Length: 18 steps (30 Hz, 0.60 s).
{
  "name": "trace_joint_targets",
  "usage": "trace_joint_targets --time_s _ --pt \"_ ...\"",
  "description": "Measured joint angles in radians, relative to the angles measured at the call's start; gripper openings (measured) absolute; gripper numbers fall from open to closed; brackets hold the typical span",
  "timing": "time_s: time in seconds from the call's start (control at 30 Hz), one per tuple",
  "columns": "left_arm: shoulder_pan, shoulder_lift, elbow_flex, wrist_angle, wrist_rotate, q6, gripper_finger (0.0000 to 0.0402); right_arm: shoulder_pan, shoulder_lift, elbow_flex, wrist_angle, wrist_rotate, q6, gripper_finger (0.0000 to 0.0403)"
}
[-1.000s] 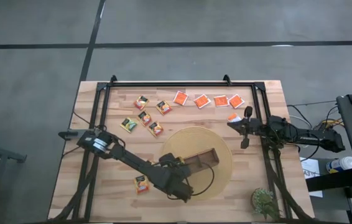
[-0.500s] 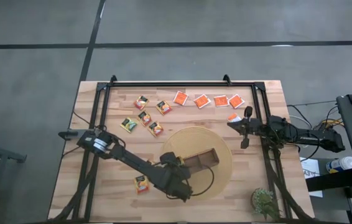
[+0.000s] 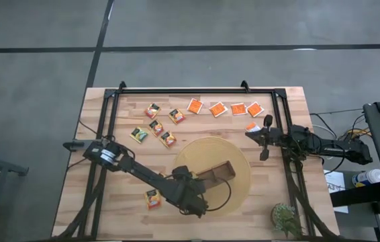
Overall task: Pick & Place Tea
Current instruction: Put the green tea bag into the left section of the wooden organizer
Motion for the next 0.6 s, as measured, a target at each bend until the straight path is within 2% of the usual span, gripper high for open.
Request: trace_joint_targets --time_s 0.17,0.33,0.6 --pt "-0.006 0.0 0.057 -0.019 0.013 -0.014 0.0238 0.0 0.0 0.0 0.0 0.0 0.0 0.0009" --pt "-0.011 0.0 0.112 -0.055 -0.042 -0.013 0.0236 0.0 0.0 0.0 0.0 0.0 0.0 0.0009" --pt "-0.012 0.0 0.116 -0.068 -0.066 -0.019 0.0236 0.0 0.0 0.0 0.0 0.0 0.0 0.0009"
